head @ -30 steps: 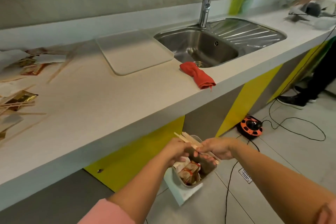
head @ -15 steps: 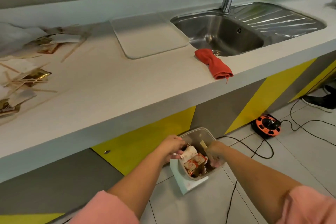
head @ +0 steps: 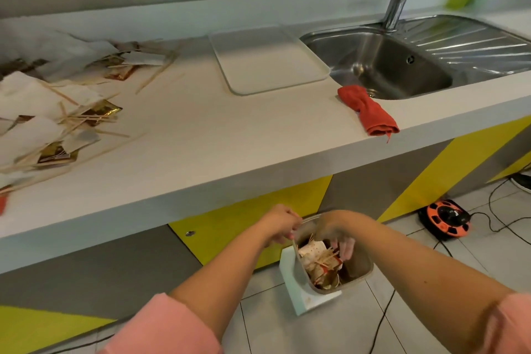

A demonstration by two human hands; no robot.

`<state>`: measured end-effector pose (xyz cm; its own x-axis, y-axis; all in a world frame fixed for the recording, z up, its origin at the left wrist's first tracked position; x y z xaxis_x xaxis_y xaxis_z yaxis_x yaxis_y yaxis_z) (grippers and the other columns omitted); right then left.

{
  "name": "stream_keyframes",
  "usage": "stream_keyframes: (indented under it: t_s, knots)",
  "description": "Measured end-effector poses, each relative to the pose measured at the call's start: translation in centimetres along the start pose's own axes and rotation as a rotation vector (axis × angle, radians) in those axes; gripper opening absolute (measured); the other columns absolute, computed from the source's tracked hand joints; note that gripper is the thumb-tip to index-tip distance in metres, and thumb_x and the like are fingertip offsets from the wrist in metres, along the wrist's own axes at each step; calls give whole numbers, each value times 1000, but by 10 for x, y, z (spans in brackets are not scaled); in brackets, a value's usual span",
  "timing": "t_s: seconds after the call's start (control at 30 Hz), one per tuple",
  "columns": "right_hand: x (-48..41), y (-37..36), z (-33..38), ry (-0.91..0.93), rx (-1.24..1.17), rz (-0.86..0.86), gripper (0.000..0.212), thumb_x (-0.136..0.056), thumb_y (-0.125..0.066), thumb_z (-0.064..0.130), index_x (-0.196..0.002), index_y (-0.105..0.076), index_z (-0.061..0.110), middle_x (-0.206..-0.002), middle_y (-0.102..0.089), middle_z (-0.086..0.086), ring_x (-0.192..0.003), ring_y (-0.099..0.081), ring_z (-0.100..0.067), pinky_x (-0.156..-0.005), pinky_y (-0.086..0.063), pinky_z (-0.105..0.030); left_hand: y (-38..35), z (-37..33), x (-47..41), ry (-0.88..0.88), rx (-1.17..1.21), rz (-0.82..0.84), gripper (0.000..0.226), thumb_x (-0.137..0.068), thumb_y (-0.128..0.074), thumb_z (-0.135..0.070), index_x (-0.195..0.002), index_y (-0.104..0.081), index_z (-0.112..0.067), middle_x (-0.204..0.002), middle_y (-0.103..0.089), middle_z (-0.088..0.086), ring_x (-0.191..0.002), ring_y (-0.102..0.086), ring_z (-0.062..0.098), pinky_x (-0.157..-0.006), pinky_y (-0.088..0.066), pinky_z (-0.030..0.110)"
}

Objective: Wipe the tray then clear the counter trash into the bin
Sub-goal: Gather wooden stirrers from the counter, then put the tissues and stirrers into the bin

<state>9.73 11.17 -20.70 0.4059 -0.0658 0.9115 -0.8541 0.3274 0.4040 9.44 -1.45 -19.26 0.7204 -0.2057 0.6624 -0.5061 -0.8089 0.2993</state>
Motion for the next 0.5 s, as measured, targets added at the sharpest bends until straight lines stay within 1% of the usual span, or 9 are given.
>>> stream_keyframes:
  t_s: [0.07,0.1,0.17,0.2,0.23,0.27,0.37,0.43,0.5]
  knots:
    - [15,8,19,17,161,14,54,-98,-45,35,-136,-38,-3,-135,-50,-21,-104,-65,-37,-95,-51,-41,10,-9,6,-43,-108,-2,19,-95,-43,-11,-78,-50,-18,-86,-56,5,-59,-50,11,-52,-39,21]
    - [24,12,30,38,228,13,55,-97,-46,35,-135,-39,-3,-131,-53,-21,-91,-68,-36,-87,-55,-40,17,-15,11,-67,-152,-9,15,-94,-43,-11,-82,-51,-16,-89,-56,7,-60,-51,11,-53,-39,22]
    - [41,22,51,79,346,-5,56,-97,-46,37,-132,-40,-5,-118,-58,-20,-60,-66,-29,-66,-57,-37,32,-27,21,-114,-204,-17,11,-95,-42,-11,-88,-51,-14,-89,-56,7,-58,-52,11,-53,-41,23]
    - [51,29,61,95,412,-31,55,-96,-47,39,-130,-41,-4,-111,-59,-18,-49,-63,-25,-56,-56,-34,40,-33,27,-133,-214,-19,12,-96,-42,-11,-87,-50,-13,-85,-57,6,-57,-52,11,-53,-42,23]
    - [58,36,71,109,469,-55,56,-95,-48,42,-129,-43,-3,-106,-60,-16,-43,-62,-23,-49,-55,-30,49,-38,33,-149,-218,-22,13,-97,-42,-13,-86,-50,-13,-80,-56,3,-55,-53,11,-53,-43,23]
    - [66,42,83,110,506,-63,59,-93,-49,45,-129,-44,-2,-105,-62,-14,-42,-62,-23,-46,-55,-29,62,-42,41,-163,-218,-31,13,-97,-43,-14,-86,-50,-12,-75,-56,1,-55,-54,11,-52,-44,22]
    - [88,59,111,114,535,-37,66,-90,-50,51,-129,-45,-2,-112,-66,-17,-52,-68,-26,-48,-56,-28,95,-53,60,-203,-216,-54,14,-97,-45,-15,-86,-52,-12,-74,-57,0,-55,-56,12,-49,-45,20]
    - [108,67,137,178,531,-52,59,-93,-49,45,-126,-47,-4,-108,-67,-18,-55,-68,-25,-47,-54,-23,121,-55,73,-217,-221,-85,12,-97,-46,-15,-90,-55,-11,-75,-58,0,-55,-57,11,-48,-44,19]
    - [130,71,166,280,534,-89,46,-96,-48,39,-120,-49,-1,-94,-68,-16,-57,-66,-23,-45,-51,-20,149,-52,85,-224,-235,-149,10,-96,-48,-14,-94,-56,-11,-76,-59,0,-57,-58,11,-48,-44,17]
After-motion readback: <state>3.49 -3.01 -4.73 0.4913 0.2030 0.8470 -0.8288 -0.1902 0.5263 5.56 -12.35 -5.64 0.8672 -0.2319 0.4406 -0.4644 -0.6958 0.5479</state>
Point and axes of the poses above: each hand's wrist, its own x-axis away from the middle knuckle, its own y-axis out of the back of the hand, z = x × y, the point moved 5 cm from there along -x, towards the middle knuckle
